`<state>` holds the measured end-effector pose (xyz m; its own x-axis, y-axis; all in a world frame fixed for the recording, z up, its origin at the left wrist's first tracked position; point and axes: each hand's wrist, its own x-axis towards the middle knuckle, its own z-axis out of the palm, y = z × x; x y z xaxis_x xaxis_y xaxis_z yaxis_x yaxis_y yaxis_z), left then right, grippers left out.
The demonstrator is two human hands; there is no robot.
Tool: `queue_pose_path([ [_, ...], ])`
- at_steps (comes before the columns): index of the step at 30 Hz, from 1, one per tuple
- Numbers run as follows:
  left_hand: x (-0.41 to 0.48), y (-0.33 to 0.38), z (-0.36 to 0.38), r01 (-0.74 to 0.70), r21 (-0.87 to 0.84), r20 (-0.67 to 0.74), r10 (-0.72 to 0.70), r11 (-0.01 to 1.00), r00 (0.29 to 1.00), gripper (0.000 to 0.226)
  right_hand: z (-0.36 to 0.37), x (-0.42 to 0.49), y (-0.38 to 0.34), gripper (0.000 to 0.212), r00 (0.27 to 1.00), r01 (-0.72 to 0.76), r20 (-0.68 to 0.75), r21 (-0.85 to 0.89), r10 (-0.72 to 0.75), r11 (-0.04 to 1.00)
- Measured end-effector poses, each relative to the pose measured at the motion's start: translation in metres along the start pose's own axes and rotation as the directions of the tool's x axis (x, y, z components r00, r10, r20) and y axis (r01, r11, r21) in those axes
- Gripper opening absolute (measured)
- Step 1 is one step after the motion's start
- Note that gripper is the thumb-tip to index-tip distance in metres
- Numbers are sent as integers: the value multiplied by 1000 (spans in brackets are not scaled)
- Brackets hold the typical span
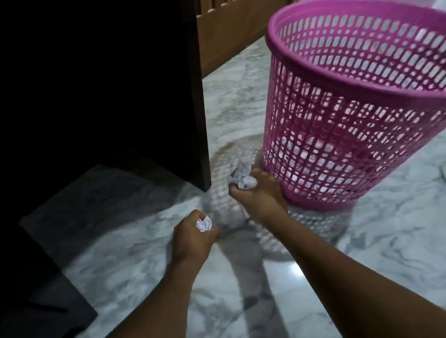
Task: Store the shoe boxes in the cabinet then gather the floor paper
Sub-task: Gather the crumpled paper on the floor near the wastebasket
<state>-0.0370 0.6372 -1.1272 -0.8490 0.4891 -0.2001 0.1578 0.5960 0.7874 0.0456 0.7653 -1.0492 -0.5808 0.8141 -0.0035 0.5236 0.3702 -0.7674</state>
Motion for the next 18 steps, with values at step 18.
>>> queue_pose_path([
  [18,-32,276,-87,-158,-773,-112,113,614,987,23,-242,57,-164,18,757,606,-200,-140,-622,783],
])
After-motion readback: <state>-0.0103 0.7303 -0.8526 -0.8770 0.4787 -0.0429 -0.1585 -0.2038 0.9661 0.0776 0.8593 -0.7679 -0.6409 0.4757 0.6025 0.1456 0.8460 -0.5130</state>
